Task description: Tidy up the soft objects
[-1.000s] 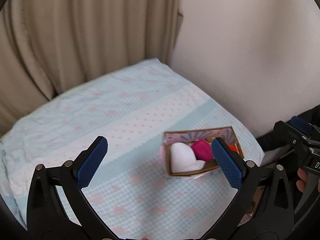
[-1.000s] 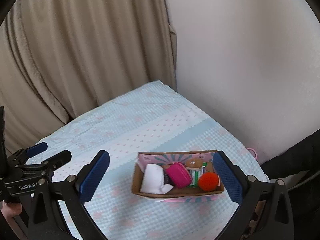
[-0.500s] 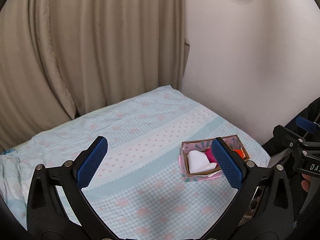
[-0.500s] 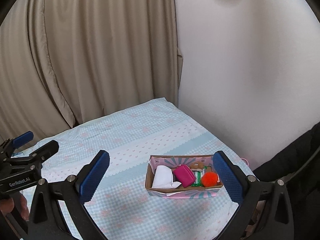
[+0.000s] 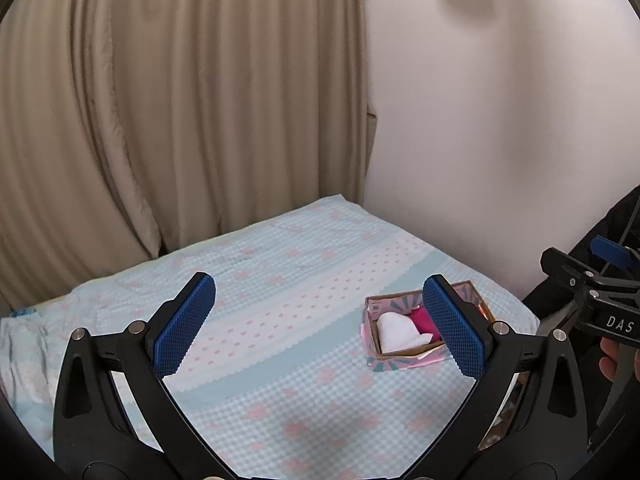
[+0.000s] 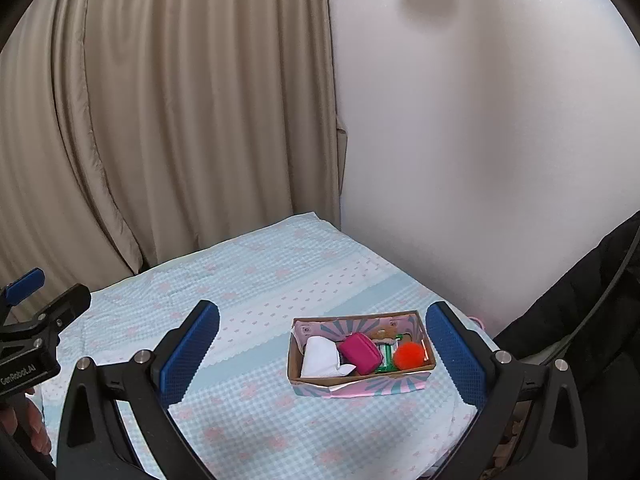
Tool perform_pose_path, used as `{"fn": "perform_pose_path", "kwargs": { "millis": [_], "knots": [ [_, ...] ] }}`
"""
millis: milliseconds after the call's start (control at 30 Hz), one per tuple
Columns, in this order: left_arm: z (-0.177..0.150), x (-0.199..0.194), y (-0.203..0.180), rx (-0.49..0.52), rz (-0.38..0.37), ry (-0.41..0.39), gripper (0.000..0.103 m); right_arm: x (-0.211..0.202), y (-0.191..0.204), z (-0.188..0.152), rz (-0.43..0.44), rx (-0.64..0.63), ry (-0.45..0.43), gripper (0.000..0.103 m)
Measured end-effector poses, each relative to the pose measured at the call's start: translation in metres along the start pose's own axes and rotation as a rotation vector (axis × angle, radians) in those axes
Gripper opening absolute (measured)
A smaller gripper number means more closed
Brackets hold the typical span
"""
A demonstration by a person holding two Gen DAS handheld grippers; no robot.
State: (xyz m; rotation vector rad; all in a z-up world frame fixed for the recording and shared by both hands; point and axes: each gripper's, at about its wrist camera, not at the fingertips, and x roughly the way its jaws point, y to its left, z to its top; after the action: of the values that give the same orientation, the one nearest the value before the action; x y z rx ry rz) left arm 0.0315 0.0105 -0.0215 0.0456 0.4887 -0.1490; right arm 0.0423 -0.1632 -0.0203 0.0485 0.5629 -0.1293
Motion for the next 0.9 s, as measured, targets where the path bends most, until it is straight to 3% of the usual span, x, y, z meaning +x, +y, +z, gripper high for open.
{"fn": "perform_pose_path", "kwargs": {
  "millis": [900],
  "knots": [
    [-0.0007,-0.0002,-0.0095,-0.016,-0.011,-0.008,0.103,-0.0111,-0.0058,0.0032,-0.023,0.013,-0.015,0.103]
  ]
}}
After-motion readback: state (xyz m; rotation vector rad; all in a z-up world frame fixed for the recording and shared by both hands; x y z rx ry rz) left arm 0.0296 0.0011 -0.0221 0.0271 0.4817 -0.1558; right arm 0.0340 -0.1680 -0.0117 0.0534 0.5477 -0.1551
